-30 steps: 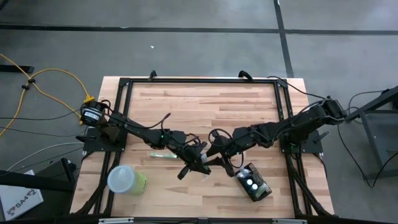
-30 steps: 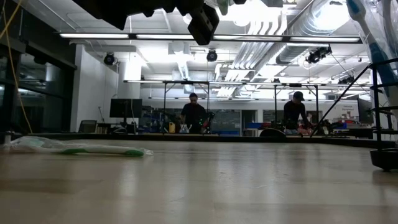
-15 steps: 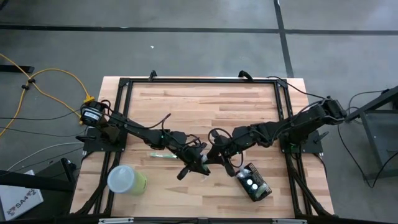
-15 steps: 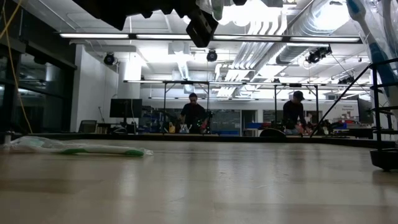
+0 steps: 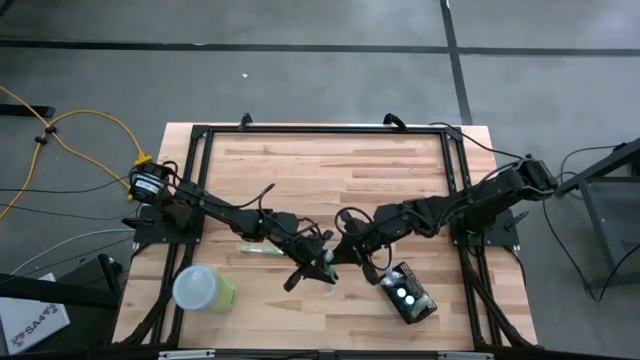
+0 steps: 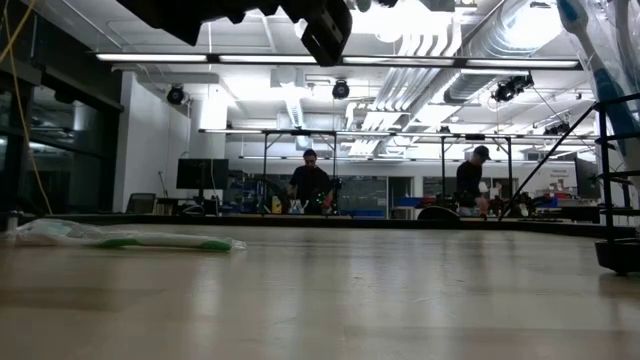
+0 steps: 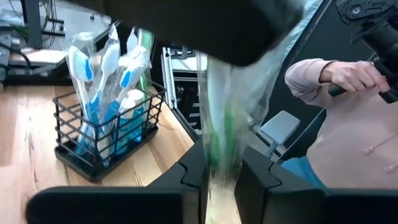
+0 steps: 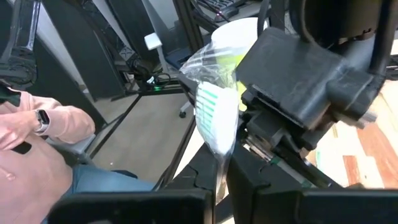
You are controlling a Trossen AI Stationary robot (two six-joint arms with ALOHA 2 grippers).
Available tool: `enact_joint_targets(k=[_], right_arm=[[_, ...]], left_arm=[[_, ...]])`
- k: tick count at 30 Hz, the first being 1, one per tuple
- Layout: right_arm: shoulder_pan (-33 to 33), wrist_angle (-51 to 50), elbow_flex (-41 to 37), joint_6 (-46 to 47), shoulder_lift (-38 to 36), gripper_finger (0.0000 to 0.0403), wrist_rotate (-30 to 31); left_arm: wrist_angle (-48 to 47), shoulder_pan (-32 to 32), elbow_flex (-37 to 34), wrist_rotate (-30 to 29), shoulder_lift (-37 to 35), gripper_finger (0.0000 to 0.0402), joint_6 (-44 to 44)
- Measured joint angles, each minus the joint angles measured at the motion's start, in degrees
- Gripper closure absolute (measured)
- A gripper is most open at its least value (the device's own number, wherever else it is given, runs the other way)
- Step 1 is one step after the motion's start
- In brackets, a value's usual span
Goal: Pick & Place toothbrushing station
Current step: Put the top green toothbrush into the bottom section of the black wire organizer
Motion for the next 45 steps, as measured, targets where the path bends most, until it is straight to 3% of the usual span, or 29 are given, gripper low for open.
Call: enact_joint_targets(k=[16,33,45], right_arm=[[0.0,-0.1,0.0,0.2,0.0,0.0395,-0.1],[0.0,-1.1,0.0,1.2,-4.6,0.0395,-2.4],[1.6,-8.6,0.0,1.1,-11.5,0.0395,-2.0]], left_arm=[[0.3,0.0,0.0,0.5,0.0,0.0279,0.8],[-1.2,0.0,0.0,2.0,0.0,0.0276,0.7],[-1.5,0.0,0.0,3.8,0.0,0.0276,0.7]])
